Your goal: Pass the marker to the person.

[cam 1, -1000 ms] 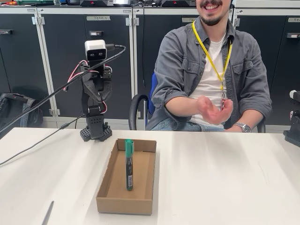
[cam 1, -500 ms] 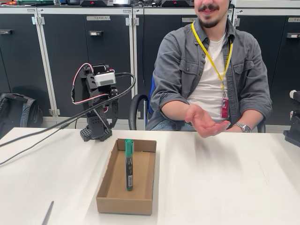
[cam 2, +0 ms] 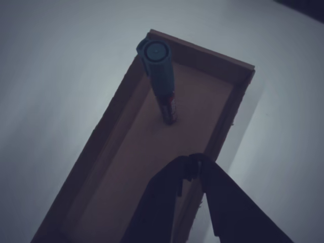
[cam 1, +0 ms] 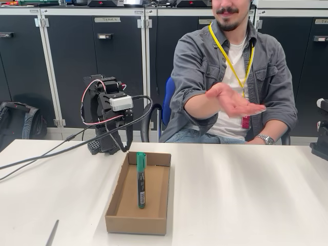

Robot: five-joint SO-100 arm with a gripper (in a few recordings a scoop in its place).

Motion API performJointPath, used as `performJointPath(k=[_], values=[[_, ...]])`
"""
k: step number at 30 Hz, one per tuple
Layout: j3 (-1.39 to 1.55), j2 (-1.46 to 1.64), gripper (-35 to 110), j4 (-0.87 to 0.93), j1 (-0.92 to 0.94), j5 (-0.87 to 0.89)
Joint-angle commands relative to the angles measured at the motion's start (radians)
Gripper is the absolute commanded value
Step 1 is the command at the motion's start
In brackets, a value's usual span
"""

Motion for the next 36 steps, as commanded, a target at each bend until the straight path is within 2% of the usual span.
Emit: performJointPath(k=[1, 11, 25, 36], values=[[0.041, 0.061, -3, -0.098, -0.021, -0.031], [0.253, 0.176, -2, -0.397, -0.037, -0.160], [0.597, 0.422, -1, -0.641, -0.002, -0.287], [0.604, 0.339, -2, -0.796, 0.080, -0.370]])
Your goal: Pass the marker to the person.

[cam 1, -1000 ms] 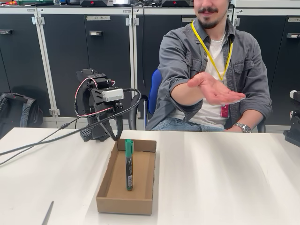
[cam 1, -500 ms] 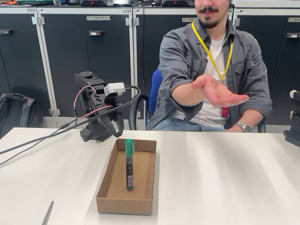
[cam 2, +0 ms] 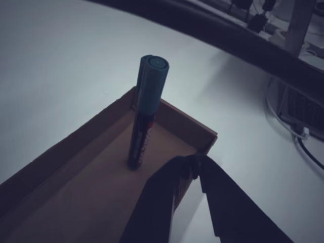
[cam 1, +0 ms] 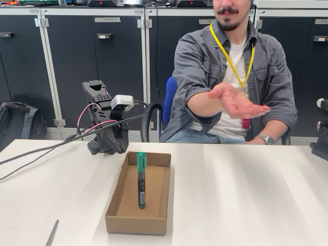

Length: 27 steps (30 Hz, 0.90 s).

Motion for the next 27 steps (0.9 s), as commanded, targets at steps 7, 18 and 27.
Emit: performJointPath(k=[7, 18, 27], values=[[-0.095, -0.153, -2, -0.135, 0.026, 0.017], [-0.166, -0.342, 6, -0.255, -0.002, 0.072], [-0.170, -0.391, 17, -0.239, 0.002, 0.067]])
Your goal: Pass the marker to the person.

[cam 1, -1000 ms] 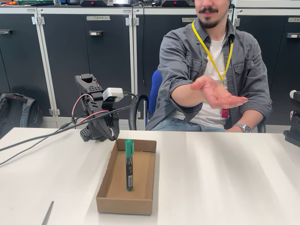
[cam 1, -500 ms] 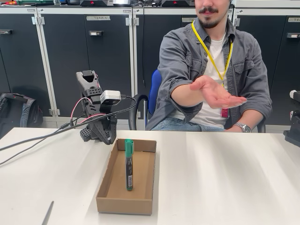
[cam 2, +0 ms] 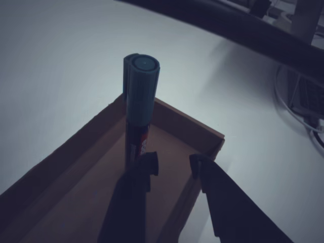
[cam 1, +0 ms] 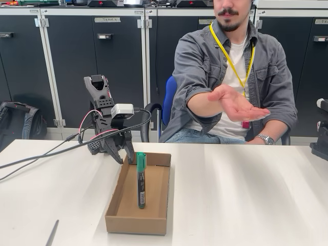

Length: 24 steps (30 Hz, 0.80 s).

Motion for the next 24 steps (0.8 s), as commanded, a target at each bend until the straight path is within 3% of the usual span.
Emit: performJointPath(k=[1, 24], values=[[-0.066, -0.017, 18, -0.012, -0.008, -0.003], [-0.301, -0.344, 23, -0.103, -0.034, 0.015]])
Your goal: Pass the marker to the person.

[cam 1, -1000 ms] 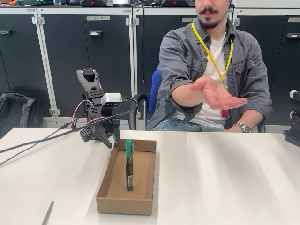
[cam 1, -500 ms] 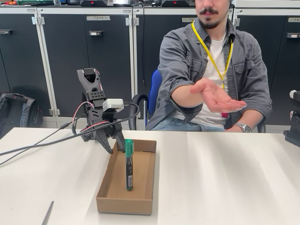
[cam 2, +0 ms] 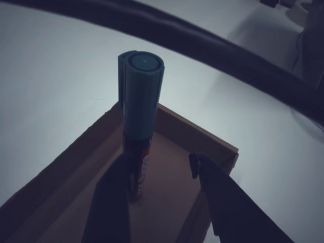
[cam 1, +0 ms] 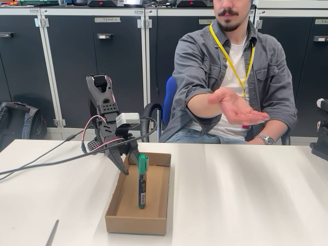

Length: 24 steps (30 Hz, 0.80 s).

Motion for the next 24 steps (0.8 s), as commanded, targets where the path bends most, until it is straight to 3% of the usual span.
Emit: performJointPath(k=[1, 8, 11, 14, 24], values=[[-0.078, -0.012, 23, -0.028, -0.017, 0.011], [-0.115, -0.087, 23, -0.084, -0.021, 0.025], [-0.365, -0.370, 26, -0.152, 0.077, 0.014], [-0.551, -0.566, 14, -0.117, 0.178, -0.014], [-0.571, -0.538, 20, -0.021, 0.172, 0.138]])
